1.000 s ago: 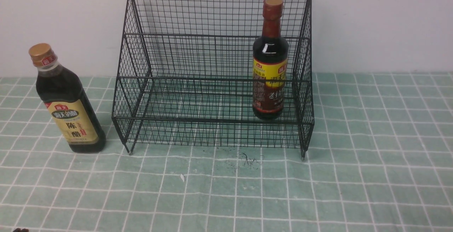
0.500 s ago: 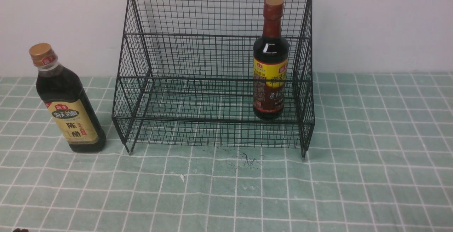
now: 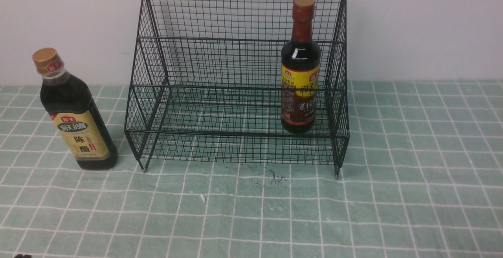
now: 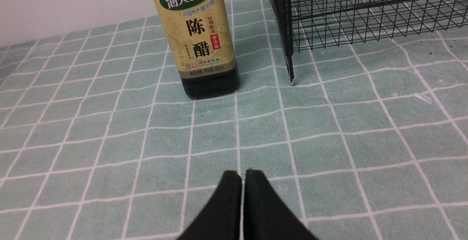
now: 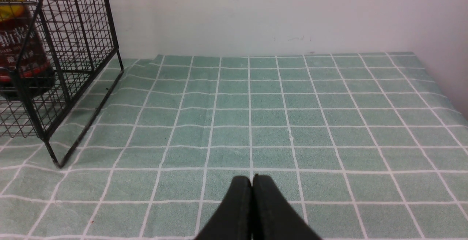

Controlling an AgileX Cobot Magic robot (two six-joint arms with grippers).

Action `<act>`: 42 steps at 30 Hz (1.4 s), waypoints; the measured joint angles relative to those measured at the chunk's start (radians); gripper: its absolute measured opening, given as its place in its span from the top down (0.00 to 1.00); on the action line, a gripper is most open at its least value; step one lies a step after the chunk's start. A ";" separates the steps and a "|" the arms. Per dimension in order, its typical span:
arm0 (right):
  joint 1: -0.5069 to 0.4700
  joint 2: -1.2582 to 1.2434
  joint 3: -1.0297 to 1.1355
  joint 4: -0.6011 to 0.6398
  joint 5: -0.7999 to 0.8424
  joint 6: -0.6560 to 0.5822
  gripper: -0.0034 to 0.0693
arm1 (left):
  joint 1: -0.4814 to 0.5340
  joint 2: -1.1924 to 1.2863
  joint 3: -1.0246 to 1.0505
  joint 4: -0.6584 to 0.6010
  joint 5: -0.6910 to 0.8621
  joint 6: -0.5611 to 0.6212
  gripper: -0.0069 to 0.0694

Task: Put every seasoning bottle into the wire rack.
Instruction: Use the left arm to grab the condiment bottle closest to it

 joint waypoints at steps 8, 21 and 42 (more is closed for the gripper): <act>0.000 0.000 0.000 0.000 0.000 0.011 0.97 | 0.000 0.000 0.000 0.000 0.000 0.000 0.92; 0.000 0.000 0.000 0.000 0.000 0.014 0.97 | 0.000 0.000 0.001 -0.060 -0.231 -0.092 0.92; 0.000 0.000 0.000 0.000 0.000 0.014 0.97 | 0.000 0.155 -0.094 -0.168 -0.808 -0.081 0.87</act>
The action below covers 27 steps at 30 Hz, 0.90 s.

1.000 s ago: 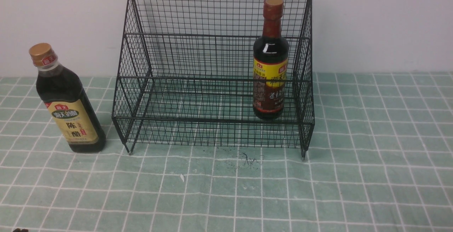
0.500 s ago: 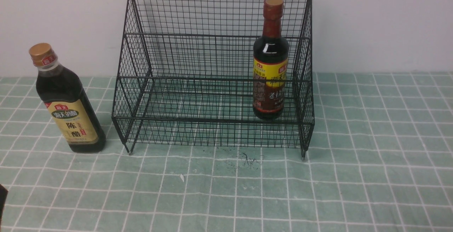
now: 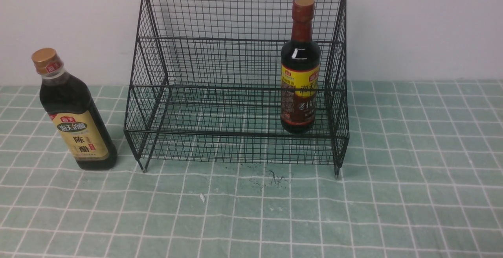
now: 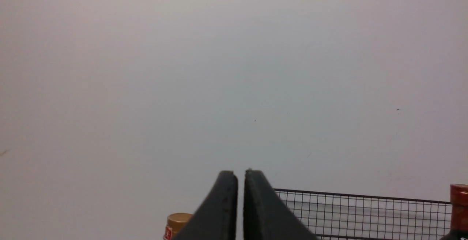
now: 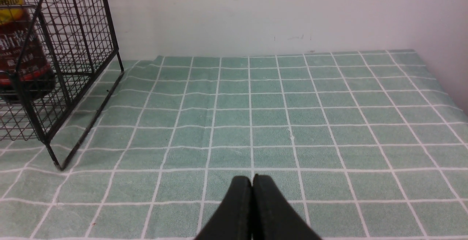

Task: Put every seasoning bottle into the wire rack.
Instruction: Use the left arm to grab the condiment bottle closest to it

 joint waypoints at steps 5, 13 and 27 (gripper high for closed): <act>0.000 0.000 0.000 0.000 0.000 0.000 0.97 | 0.000 0.341 -0.137 -0.116 -0.035 0.143 0.71; 0.000 0.000 0.000 0.000 0.000 0.000 0.97 | 0.000 0.771 -0.341 -0.392 -0.159 0.334 0.39; 0.000 0.000 0.000 0.000 0.000 0.000 0.97 | 0.000 1.214 -0.624 -0.465 -0.171 0.397 0.29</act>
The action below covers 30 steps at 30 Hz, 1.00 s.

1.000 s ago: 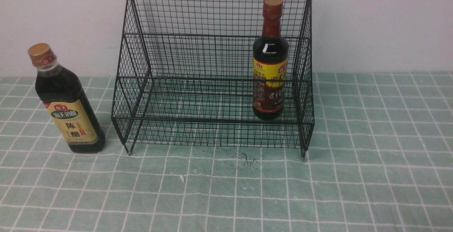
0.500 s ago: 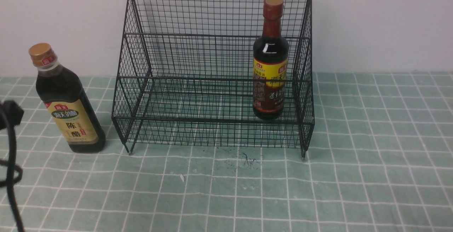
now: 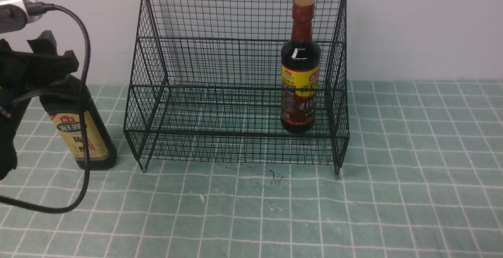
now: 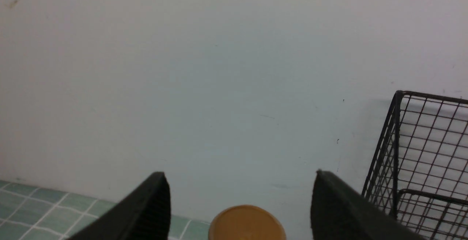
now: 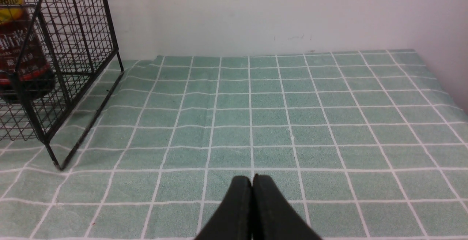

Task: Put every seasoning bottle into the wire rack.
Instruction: Use the left arm to grab the condiment bottle closest to it

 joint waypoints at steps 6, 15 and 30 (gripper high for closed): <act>0.000 0.000 0.000 0.000 0.000 0.001 0.97 | 0.000 0.078 -0.052 -0.012 -0.003 0.099 0.29; 0.000 0.000 0.000 0.000 0.000 0.001 0.97 | 0.026 0.151 -0.055 -0.059 -0.012 0.120 0.29; 0.000 0.000 0.000 0.000 0.000 0.012 0.97 | 0.026 0.146 -0.064 -0.069 0.048 0.105 0.51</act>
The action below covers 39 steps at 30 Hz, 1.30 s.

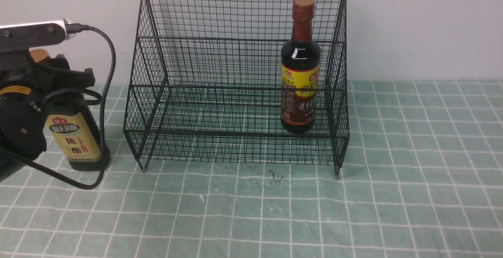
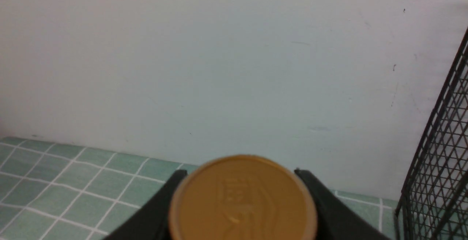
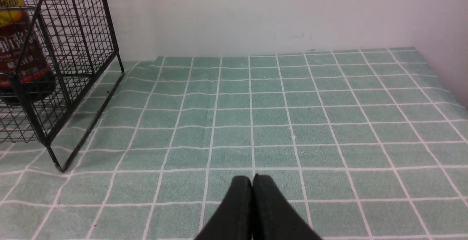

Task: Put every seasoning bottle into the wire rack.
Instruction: Use the left arm to grab the condiment bottle closest to it, then use the left arm to put the condiment bottle back on the shelf

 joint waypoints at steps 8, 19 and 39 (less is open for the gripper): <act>0.000 0.000 0.000 0.000 0.000 0.000 0.97 | 0.003 -0.193 -0.138 -0.005 0.204 0.072 0.51; 0.000 0.000 0.000 0.000 0.000 0.000 0.97 | -0.107 -0.267 -0.355 0.005 0.312 0.076 0.51; 0.000 0.000 0.000 0.000 0.000 0.000 0.97 | -0.273 0.119 -0.578 -0.389 0.130 0.343 0.51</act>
